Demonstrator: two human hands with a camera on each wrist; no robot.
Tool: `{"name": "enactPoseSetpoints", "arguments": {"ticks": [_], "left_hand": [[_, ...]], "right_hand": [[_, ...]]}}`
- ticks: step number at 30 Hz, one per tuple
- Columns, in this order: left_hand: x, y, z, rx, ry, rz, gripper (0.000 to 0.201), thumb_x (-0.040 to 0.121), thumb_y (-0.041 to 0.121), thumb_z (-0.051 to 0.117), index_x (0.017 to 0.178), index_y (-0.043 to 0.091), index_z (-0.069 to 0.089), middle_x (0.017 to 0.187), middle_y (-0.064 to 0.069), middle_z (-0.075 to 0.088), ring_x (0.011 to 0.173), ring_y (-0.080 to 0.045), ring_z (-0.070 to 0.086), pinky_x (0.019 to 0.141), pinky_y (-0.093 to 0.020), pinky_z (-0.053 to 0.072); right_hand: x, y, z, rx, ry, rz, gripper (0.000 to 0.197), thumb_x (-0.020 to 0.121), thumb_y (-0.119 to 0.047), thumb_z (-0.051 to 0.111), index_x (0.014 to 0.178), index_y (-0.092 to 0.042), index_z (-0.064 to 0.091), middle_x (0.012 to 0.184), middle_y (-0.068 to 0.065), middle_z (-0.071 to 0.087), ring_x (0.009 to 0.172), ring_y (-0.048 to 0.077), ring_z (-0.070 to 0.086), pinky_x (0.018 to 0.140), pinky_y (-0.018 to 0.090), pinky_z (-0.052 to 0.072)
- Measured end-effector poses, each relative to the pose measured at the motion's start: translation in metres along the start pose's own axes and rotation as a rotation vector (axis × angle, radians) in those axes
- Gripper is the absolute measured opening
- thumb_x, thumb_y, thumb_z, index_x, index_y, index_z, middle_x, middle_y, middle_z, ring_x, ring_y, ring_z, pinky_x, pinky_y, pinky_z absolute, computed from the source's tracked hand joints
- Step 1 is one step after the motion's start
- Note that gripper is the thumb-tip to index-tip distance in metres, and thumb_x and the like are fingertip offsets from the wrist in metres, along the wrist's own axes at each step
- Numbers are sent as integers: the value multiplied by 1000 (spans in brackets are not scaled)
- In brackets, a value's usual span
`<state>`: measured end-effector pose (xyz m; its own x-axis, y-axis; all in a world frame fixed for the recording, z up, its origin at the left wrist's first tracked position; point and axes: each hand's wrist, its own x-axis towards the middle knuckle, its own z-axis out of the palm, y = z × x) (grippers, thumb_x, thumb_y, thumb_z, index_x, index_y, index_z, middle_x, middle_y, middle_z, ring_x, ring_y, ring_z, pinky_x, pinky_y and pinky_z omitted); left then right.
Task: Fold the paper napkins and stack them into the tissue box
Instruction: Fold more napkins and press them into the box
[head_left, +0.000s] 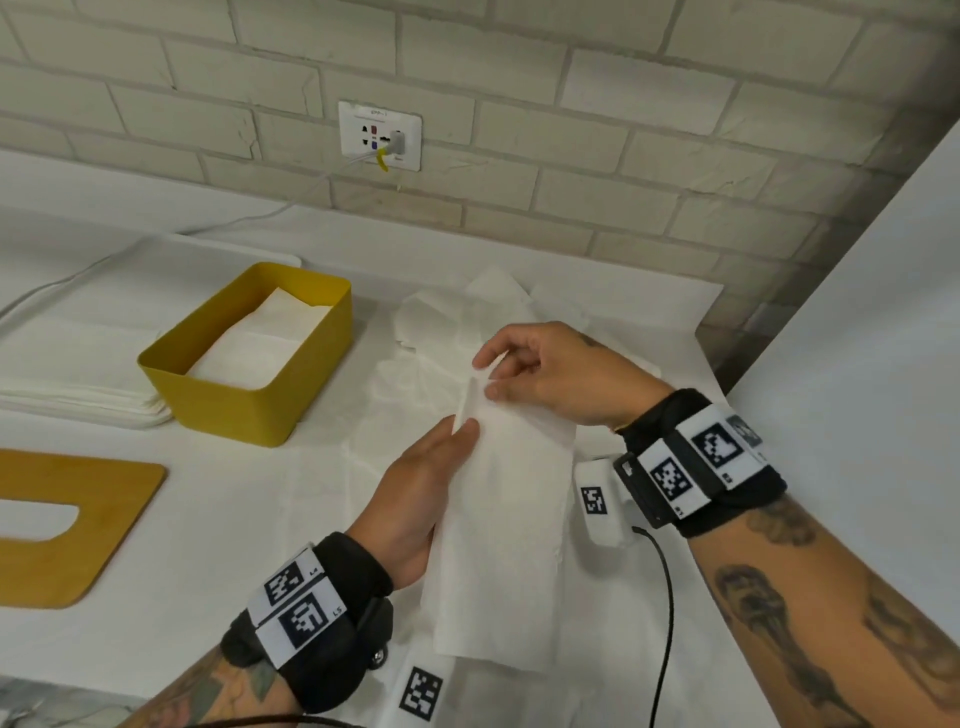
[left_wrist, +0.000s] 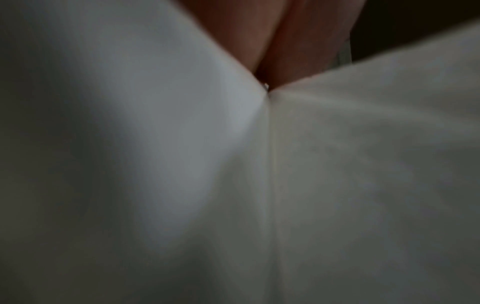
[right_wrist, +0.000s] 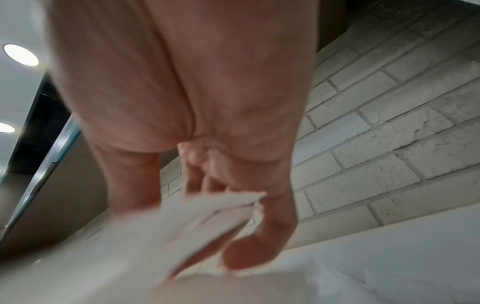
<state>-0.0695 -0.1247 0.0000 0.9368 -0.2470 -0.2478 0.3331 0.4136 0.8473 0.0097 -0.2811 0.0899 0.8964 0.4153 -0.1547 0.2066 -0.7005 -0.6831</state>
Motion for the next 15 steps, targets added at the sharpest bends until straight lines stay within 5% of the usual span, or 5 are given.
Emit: {"name": "enactPoseSetpoints", "arguments": {"ticks": [4, 7, 12, 15], "left_hand": [[5, 1, -3, -5, 92, 102, 31, 108, 28, 47, 132, 16, 63, 123, -9, 74, 115, -28, 70, 99, -45, 53], [10, 3, -3, 22, 222, 228, 30, 107, 31, 49, 124, 13, 65, 115, -9, 76, 108, -28, 73, 96, -48, 55], [20, 3, 1, 234, 411, 429, 31, 107, 31, 52, 79, 18, 58, 68, 12, 69, 66, -3, 66, 63, -20, 51], [23, 4, 0, 299, 410, 409, 25, 105, 36, 54, 96, 17, 67, 88, -1, 76, 84, -17, 73, 75, -36, 58]], "right_hand": [[-22, 18, 17, 329, 374, 81, 74, 75, -56, 81, 137, -36, 46, 122, -10, 59, 111, 4, 58, 93, 27, 49], [-44, 32, 46, 664, 209, 201, 105, 56, -58, 88, 145, -39, 35, 126, -3, 64, 110, 13, 67, 94, 37, 55], [-49, 44, 91, 685, 168, 177, 83, 66, -21, 95, 134, -33, 49, 122, -11, 71, 110, 6, 69, 98, 40, 57], [-53, 49, 99, 749, 137, 151, 71, 72, -14, 91, 132, -29, 56, 122, -6, 73, 114, 15, 69, 102, 47, 53]]}}
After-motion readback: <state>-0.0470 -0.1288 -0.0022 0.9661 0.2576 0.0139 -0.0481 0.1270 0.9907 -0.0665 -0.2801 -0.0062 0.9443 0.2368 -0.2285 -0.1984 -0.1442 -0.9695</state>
